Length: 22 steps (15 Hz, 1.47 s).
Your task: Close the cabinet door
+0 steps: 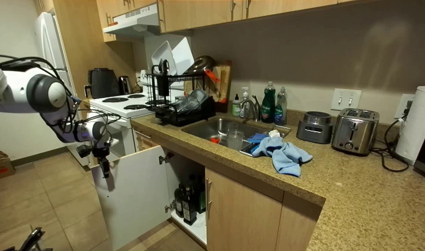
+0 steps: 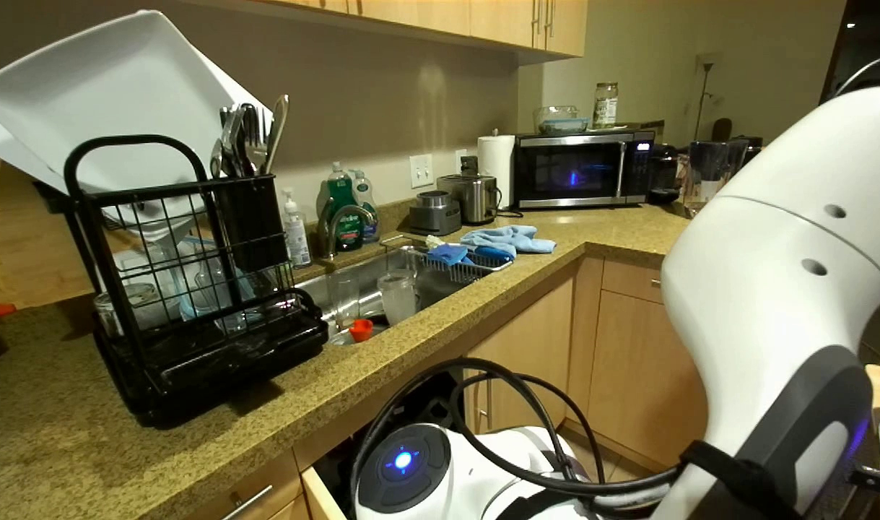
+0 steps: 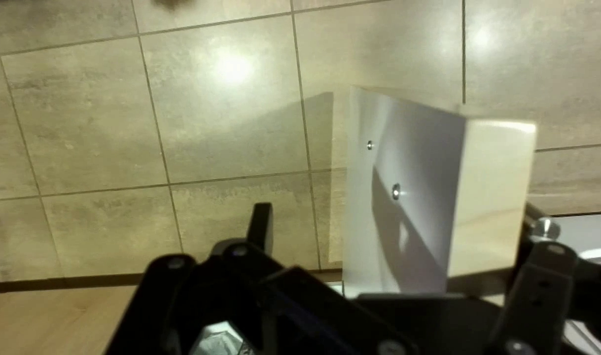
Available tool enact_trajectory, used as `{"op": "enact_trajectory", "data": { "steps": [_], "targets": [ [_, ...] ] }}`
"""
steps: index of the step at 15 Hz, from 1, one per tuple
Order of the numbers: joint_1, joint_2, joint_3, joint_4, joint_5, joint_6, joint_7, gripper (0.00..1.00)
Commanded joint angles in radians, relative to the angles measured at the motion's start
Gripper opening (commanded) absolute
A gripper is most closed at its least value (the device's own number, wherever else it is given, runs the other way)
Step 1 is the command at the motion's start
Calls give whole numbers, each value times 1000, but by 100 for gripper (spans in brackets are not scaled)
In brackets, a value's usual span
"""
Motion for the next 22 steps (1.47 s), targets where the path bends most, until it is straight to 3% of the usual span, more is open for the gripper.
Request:
{"op": "enact_trajectory", "data": {
  "steps": [1,7,11,22],
  "targets": [
    [-68,-28,50,-73,7,59,-145,100],
    [-147,-33,101,-92,12,34,-284,100],
    [-150,-36,77,-88,63,-4,-351,100],
    [-147,-89,-2,-141,57,-154,-291,100]
  ]
}}
